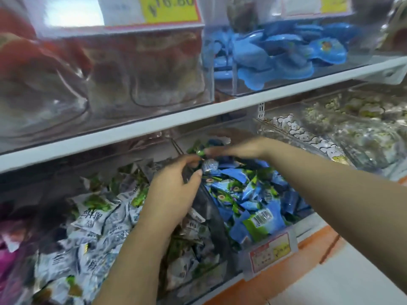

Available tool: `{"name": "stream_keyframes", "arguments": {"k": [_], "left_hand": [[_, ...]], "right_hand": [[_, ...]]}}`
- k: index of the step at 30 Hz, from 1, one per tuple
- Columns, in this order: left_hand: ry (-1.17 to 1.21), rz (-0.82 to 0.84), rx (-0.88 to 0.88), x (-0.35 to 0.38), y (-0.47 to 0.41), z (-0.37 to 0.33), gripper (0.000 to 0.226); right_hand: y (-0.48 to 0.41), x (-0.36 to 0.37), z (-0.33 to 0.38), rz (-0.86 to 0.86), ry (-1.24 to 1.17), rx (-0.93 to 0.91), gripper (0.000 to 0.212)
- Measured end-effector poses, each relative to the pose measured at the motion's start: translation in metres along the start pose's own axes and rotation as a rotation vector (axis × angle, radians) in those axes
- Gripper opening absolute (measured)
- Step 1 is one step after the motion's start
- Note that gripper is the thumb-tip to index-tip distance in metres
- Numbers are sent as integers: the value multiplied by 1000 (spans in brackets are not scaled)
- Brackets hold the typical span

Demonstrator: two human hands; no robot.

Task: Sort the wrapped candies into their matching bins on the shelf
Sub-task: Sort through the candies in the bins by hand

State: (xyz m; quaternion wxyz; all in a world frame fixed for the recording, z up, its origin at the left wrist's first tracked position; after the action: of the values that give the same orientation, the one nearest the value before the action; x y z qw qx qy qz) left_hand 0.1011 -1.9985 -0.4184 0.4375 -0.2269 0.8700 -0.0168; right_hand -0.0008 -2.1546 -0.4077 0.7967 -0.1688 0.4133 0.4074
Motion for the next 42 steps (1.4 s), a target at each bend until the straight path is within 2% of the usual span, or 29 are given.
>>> {"name": "stream_keyframes", "arguments": {"k": [2, 7, 14, 21, 26, 29, 33, 35, 37, 39, 42], "left_hand": [[19, 20, 5, 0, 2, 1, 26], [100, 16, 35, -3, -1, 3, 21], [111, 42, 38, -3, -2, 5, 26], [88, 22, 39, -2, -1, 4, 26], [78, 19, 28, -2, -1, 4, 26], [76, 13, 31, -4, -1, 1, 27], [67, 10, 24, -3, -2, 0, 28], [74, 4, 15, -3, -2, 1, 28], [83, -11, 14, -2, -3, 1, 26], [86, -31, 15, -1, -5, 1, 25], [76, -62, 17, -1, -6, 4, 25]], "right_hand": [[-18, 3, 1, 26, -46, -11, 67], [-33, 17, -3, 184, 136, 62, 43], [4, 9, -17, 373, 485, 117, 67], [57, 5, -30, 353, 593, 62, 63], [68, 1, -30, 245, 490, 1, 73], [68, -3, -25, 152, 359, -33, 63], [46, -27, -27, -68, 231, 15, 43], [27, -36, -28, -110, 154, 49, 43], [9, -35, -26, -74, 111, 70, 44], [-10, -23, -25, 50, 204, 86, 48], [-32, -1, -36, 179, 294, 163, 73]]}}
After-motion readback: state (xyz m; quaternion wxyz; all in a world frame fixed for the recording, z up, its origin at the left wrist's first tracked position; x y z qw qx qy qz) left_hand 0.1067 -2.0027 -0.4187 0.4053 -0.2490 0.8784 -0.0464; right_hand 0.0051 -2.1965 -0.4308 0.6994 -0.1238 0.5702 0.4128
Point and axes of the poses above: each hand's wrist, its own y-axis away from the middle knuckle, its own x-axis out of the palm, z = x × y, the point moved 4 cm from there along -y, towards the middle knuckle, and after that the axes turned 4 degrees about z, right-handed, at the moved point
